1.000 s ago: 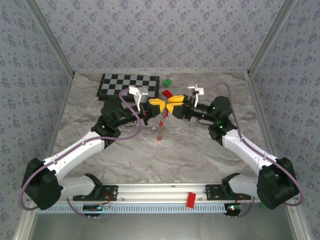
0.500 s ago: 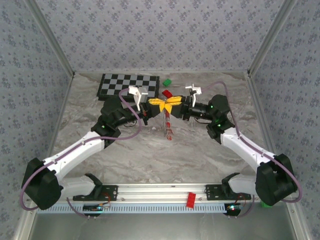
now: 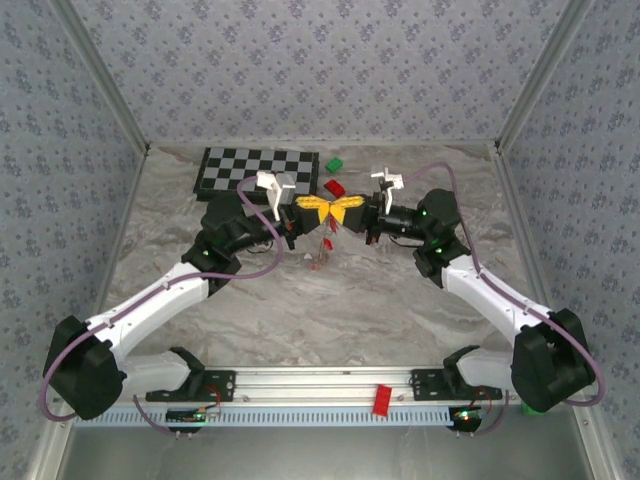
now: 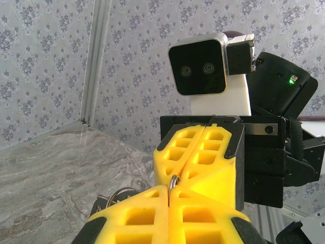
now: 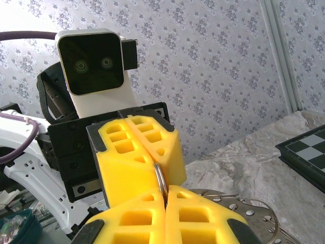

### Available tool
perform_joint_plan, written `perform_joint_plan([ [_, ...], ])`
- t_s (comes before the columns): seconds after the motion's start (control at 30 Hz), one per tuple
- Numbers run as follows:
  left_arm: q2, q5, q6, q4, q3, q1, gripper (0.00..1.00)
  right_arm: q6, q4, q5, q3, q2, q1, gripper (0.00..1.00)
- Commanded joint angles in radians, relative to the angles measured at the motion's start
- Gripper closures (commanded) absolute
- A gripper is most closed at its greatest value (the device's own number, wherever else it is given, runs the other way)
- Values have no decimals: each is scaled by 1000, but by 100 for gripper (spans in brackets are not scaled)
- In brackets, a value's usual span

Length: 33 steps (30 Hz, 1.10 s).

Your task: Put the keys on the keyring

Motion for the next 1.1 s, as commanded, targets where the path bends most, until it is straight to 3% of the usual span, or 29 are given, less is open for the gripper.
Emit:
perform_joint_plan([
  [0.0,-24,11,16,43,21,-4,100,-28,-24,-8,16,-25,-7,100],
  [0.07,-24,10,18,34,21,-4,100,-41,-39,-12,17,-30,-9,100],
  [0.3,-33,3,26,-34,45,4,78,-130,-174,-33,28,-58,-28,100],
  [0.37,-34,15,33,-60,56,10,78,-197,-279,-48,49,-70,-32,100],
  [0.43,-32,25,46,-101,73,15,70,-301,-425,-48,85,-82,-33,100],
  [0.57,-22,51,100,-202,109,18,67,-477,-696,-54,158,-88,-29,100],
  [0.73,7,83,149,-316,153,17,65,-601,-872,-65,213,-82,-27,100],
  [1.07,10,84,188,-357,135,18,65,-675,-977,-74,249,-51,-29,100],
])
